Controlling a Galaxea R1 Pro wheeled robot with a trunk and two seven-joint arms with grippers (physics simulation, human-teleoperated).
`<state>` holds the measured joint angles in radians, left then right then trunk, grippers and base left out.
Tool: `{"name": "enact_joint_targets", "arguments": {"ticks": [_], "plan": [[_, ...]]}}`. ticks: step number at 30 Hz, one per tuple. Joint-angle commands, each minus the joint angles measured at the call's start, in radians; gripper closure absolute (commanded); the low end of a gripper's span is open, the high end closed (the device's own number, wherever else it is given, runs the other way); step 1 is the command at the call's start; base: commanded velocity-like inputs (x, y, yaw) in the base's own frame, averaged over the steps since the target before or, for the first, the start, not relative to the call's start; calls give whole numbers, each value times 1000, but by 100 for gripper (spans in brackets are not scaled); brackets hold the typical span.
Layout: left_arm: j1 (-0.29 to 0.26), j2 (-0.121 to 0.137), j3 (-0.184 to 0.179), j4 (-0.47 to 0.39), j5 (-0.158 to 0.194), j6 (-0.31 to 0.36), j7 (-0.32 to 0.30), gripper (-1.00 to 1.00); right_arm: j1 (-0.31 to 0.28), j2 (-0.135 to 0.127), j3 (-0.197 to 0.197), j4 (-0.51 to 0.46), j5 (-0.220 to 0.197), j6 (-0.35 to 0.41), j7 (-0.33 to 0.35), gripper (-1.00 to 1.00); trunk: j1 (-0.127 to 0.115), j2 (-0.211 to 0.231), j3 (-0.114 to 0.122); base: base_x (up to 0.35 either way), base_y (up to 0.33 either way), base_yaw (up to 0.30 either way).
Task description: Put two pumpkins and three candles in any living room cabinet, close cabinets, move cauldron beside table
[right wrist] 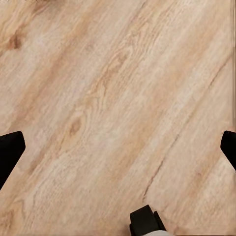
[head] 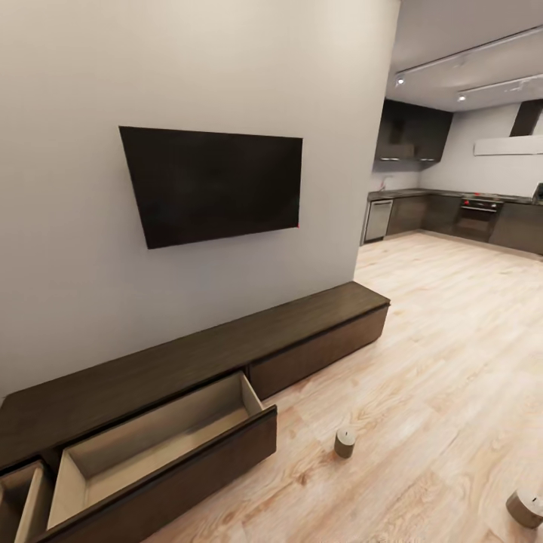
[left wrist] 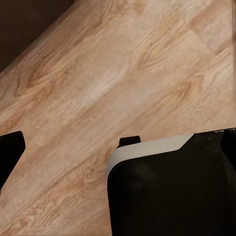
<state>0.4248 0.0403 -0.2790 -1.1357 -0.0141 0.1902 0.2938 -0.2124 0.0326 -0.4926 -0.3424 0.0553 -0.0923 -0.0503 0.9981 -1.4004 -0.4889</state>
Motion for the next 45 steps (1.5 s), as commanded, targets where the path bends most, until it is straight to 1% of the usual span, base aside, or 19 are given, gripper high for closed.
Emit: {"name": "enact_joint_targets", "arguments": {"ticks": [1, 10, 23, 39, 45], "plan": [[0, 1, -3, -2, -2, 6, 7, -100, -1, 1, -5, 0, 6, -3, -2, -100, 0, -1, -1, 0, 0, -260], [0, 0, -4, -2, -4, 8, 6, -100, -1, 1, -5, 3, 6, -1, -2, -100, 0, -1, -1, 0, 0, -280], [-3, -2, -5, -2, -4, 8, 5, -100, -1, 14, -1, 3, 6, 1, -2, -100, 0, -1, -1, 0, 0, -277], [-4, -2, -5, -1, -5, 8, 4, -100, -1, 15, 0, 0, 6, 1, -2, -100, 0, -1, -2, 0, -1, -266], [-4, -2, -5, -1, -7, 5, 4, -100, -1, 15, 0, 0, 6, 1, -2, -100, 0, -1, -2, 0, -74, -290]]}}
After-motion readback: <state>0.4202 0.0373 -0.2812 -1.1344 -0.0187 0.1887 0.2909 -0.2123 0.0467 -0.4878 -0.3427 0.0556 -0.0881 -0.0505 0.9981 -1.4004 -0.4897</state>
